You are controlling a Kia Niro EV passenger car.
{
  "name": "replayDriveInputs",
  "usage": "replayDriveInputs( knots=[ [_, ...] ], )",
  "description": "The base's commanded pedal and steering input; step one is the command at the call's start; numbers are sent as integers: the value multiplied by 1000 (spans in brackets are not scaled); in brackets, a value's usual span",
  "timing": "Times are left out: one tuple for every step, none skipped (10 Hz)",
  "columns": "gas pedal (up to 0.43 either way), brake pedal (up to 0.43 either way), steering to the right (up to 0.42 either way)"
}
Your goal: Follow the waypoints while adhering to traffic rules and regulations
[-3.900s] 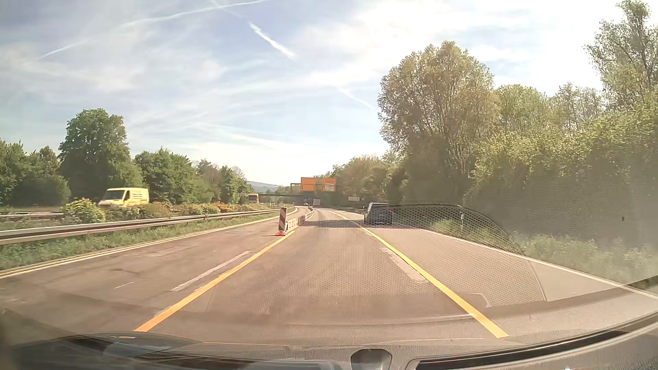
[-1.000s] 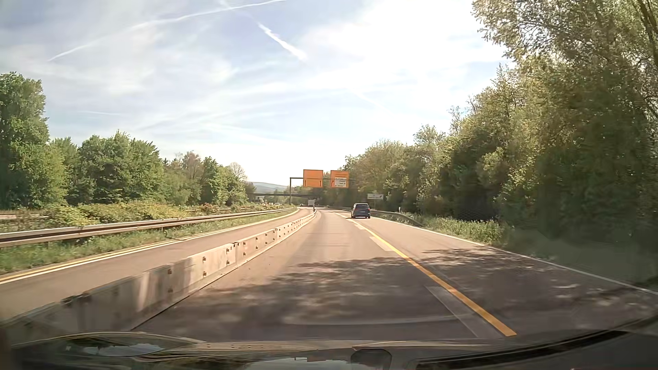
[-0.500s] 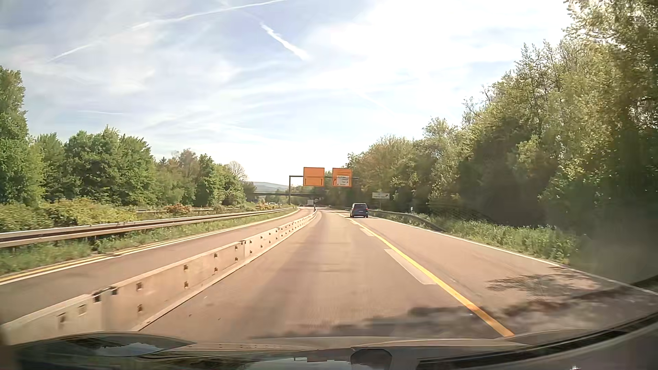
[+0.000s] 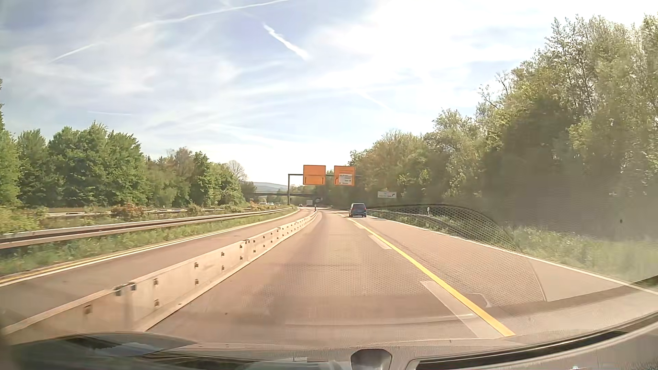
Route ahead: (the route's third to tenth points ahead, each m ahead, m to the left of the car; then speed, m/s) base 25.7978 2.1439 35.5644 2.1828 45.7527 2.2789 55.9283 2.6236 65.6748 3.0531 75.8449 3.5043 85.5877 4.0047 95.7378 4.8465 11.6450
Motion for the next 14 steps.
replayDriveInputs(
  knots=[
    [118, 0, -4],
    [118, 0, -4],
    [118, 0, -4],
    [118, 0, -4],
    [118, 0, -4],
    [118, 0, -4],
    [118, 0, -3],
    [118, 0, -3],
    [118, 0, -3],
    [110, 0, -3],
    [110, 0, -3],
    [98, 0, -3],
    [98, 0, -3],
    [98, 0, -3]
  ],
)
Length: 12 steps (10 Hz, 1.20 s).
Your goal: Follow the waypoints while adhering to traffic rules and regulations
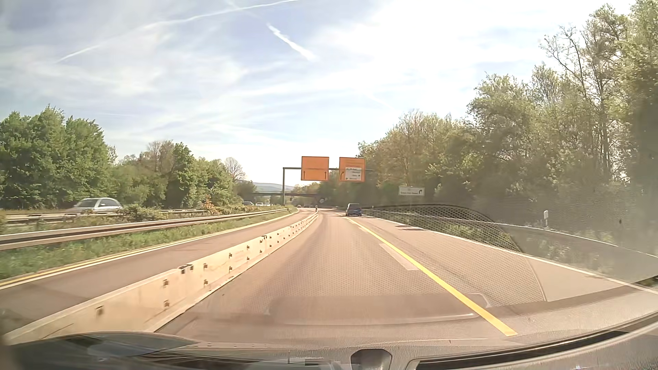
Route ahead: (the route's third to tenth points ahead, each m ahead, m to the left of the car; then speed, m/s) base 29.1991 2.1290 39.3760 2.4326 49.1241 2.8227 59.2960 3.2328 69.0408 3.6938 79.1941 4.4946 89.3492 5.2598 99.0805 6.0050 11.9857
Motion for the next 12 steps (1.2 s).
replayDriveInputs(
  knots=[
    [98, 0, -3],
    [98, 0, -3],
    [98, 0, -3],
    [98, 0, -3],
    [98, 0, -3],
    [98, 0, -3],
    [98, 0, -3],
    [98, 0, -3],
    [110, 0, -3],
    [110, 0, -3],
    [110, 0, -3],
    [110, 0, -3]
  ],
)
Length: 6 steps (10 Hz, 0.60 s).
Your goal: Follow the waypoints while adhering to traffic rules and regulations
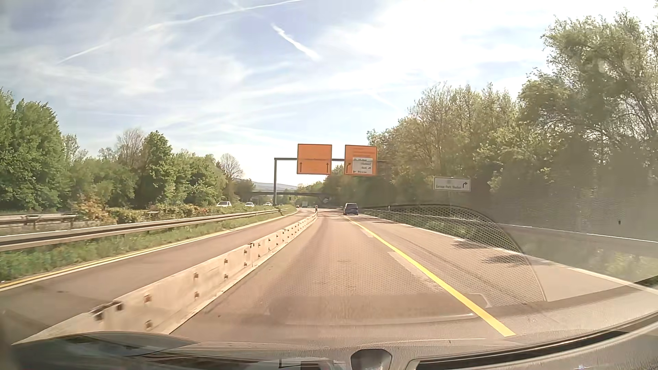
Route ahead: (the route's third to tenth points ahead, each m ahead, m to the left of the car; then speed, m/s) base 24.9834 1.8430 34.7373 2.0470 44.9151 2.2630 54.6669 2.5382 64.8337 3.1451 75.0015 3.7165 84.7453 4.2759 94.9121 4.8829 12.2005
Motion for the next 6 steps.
replayDriveInputs(
  knots=[
    [110, 0, -3],
    [110, 0, -3],
    [110, 0, -3],
    [110, 0, -2],
    [110, 0, -2],
    [110, 0, -2]
  ],
)
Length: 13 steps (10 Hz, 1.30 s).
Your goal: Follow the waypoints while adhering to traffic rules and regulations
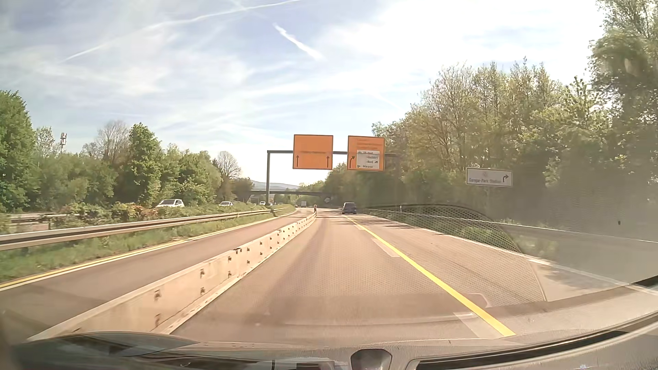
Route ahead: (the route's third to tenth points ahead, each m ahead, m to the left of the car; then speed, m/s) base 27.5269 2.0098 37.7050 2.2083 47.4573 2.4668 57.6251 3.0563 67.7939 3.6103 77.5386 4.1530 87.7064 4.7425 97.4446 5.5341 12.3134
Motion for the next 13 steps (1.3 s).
replayDriveInputs(
  knots=[
    [110, 0, -3],
    [110, 0, -3],
    [110, 0, -3],
    [110, 0, -3],
    [110, 0, -3],
    [110, 0, -3],
    [110, 0, -3],
    [110, 0, -3],
    [110, 0, -3],
    [110, 0, -3],
    [110, 0, -3],
    [110, 0, -4],
    [110, 0, -4]
  ],
)
